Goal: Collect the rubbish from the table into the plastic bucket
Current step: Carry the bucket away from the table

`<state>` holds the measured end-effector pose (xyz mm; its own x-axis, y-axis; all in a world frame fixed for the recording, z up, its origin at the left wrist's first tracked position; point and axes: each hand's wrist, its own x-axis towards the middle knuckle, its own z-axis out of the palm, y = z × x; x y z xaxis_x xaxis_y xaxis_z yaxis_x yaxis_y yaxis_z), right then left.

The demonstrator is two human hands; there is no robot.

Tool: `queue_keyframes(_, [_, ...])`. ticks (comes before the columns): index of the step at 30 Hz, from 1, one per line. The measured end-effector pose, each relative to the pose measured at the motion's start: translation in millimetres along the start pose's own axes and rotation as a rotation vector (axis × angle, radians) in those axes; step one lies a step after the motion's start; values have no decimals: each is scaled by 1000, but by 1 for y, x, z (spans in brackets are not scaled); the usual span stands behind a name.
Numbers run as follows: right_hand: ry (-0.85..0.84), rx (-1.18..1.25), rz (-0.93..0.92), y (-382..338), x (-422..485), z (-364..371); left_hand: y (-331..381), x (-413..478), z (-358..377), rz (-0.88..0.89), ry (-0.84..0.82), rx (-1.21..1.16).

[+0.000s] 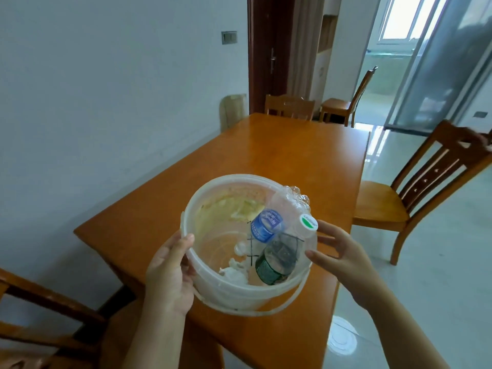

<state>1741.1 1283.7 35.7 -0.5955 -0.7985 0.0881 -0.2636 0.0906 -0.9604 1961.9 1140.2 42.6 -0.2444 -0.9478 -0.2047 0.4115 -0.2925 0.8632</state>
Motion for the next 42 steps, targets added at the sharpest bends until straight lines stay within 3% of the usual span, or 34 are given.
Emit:
queue_keyframes(7, [-18, 125, 134, 26, -30, -111, -62, -48, 81, -89, -64, 25])
queue_keyframes(20, [201, 112, 202, 66, -53, -223, -136, -54, 182, -113, -240, 358])
queue_keyframes(42, [291, 0, 237, 124, 107, -381, -258, 45, 383, -139, -380, 473])
